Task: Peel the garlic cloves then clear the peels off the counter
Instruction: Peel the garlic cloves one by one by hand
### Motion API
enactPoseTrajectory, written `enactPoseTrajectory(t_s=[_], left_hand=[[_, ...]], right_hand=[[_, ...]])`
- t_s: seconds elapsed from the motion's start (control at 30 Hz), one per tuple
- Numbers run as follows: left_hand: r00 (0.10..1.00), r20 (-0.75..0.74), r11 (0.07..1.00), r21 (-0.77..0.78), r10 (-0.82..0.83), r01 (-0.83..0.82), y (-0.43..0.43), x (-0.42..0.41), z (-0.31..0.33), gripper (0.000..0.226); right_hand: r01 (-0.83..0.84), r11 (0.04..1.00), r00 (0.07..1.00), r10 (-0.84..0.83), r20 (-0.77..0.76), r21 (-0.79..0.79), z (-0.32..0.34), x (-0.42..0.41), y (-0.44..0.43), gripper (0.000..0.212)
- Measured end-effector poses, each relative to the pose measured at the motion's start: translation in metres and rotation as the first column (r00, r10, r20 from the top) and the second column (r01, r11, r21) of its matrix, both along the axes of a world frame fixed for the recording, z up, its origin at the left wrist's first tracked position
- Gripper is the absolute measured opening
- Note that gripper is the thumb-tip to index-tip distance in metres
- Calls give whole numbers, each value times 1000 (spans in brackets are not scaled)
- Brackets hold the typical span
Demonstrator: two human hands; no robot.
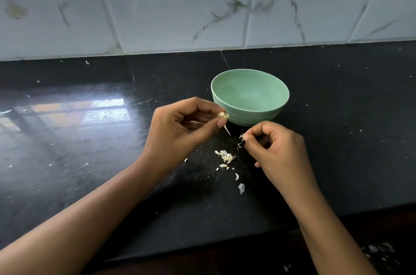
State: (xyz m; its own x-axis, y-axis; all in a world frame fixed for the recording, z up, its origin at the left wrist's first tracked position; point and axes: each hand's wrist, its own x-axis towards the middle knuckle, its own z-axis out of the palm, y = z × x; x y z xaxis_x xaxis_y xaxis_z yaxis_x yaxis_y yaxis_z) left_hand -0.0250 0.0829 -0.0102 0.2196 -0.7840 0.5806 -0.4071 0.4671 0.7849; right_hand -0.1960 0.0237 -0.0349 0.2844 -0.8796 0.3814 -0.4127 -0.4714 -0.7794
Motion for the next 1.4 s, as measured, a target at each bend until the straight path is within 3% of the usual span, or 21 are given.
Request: enactPoseTrajectory(t_s=[0.13, 0.23, 0.5, 0.67, 1.07, 1.23, 1.4], left_hand=[[963, -265, 958, 259, -53, 124, -5, 1, 0, 13], [954, -300, 915, 376, -30, 147, -8, 3, -1, 5], [918, -397, 819, 525, -4, 231, -8, 3, 1, 22], [923, -384, 777, 576, -19, 255, -8, 1, 2, 21], [937, -344, 750, 604, -59, 269, -8, -1, 1, 16], [959, -251, 736, 624, -128, 262, -5, -3, -1, 14], [970, -176, 745, 621, -170, 243, -3, -3, -1, 15]], right_hand=[[-45, 985, 998, 53, 43, -166, -5, -3, -2, 8], [-49, 987, 994, 63, 86, -153, -8, -5, 0, 6], [-81, 992, 986, 93, 139, -94, -8, -6, 2, 13], [-88, 991, 985, 102, 141, -104, -9, -6, 4, 21], [-95, 981, 987, 115, 111, -170, -9, -5, 7, 17], [-153, 957, 977, 184, 108, -246, -8, -1, 5, 22], [-192, 951, 974, 216, 75, -244, -8, 1, 4, 11]])
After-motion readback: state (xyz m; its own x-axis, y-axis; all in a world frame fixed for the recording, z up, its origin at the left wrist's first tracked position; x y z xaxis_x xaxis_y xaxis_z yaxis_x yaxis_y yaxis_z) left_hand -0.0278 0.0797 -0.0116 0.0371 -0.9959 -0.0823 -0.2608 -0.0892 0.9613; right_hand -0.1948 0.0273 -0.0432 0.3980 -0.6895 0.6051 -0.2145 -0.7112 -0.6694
